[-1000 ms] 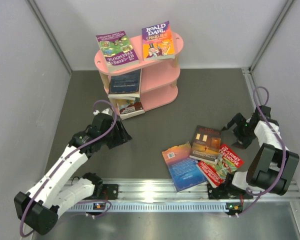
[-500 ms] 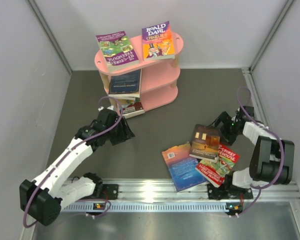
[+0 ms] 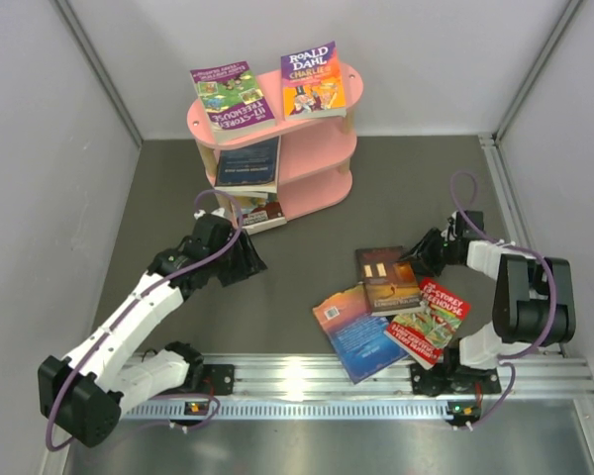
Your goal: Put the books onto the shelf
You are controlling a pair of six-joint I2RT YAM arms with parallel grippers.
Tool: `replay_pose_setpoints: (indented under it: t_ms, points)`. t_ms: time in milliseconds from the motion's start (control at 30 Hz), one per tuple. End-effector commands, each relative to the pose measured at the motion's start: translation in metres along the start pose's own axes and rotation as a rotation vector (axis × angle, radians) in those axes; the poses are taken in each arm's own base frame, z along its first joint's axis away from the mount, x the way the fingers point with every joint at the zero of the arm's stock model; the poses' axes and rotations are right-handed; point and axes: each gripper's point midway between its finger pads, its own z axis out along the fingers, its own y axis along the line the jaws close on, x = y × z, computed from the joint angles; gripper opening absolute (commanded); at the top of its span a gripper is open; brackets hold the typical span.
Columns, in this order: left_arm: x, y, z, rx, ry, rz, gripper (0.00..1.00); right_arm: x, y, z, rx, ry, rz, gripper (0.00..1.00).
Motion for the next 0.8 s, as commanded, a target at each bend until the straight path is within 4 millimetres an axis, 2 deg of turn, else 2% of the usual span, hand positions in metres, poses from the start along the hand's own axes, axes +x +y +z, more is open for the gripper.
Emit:
replay_pose_setpoints:
  t_ms: [0,67,100,133,167,333,433,600,700,767]
  points:
    - [-0.017,-0.017,-0.011,0.052,-0.06,0.011,0.6,0.033,-0.016,0.022,0.054,0.077,-0.014,0.32]
    - [-0.017,-0.017,-0.011,0.049,-0.055,0.011,0.6,0.038,-0.01,0.028,0.026,0.088,-0.026,0.22]
    - [-0.017,-0.017,-0.011,0.049,-0.055,0.011,0.6,0.039,-0.008,0.029,0.015,0.091,-0.014,0.1]
    - [-0.017,-0.018,-0.012,0.051,-0.057,0.009,0.6,0.049,-0.004,0.032,0.005,0.115,-0.027,0.03]
    - [-0.017,-0.017,-0.012,0.049,-0.055,0.008,0.6,0.05,0.001,0.034,-0.021,0.116,-0.033,0.0]
    - [-0.016,-0.017,-0.014,0.055,-0.055,-0.004,0.6,0.056,0.02,0.029,-0.082,0.121,-0.051,0.0]
    - [-0.013,-0.018,-0.013,0.068,-0.05,-0.014,0.6,0.057,0.041,0.017,-0.146,0.107,-0.059,0.0]
    - [-0.012,-0.024,-0.014,0.102,-0.046,-0.028,0.6,0.048,0.092,-0.02,-0.282,0.049,-0.077,0.0]
    - [-0.013,-0.027,-0.015,0.112,-0.048,-0.028,0.6,0.036,0.13,-0.049,-0.353,0.001,-0.1,0.0]
    - [-0.014,-0.028,-0.016,0.118,-0.05,-0.027,0.6,0.024,0.162,-0.075,-0.412,-0.048,-0.131,0.0]
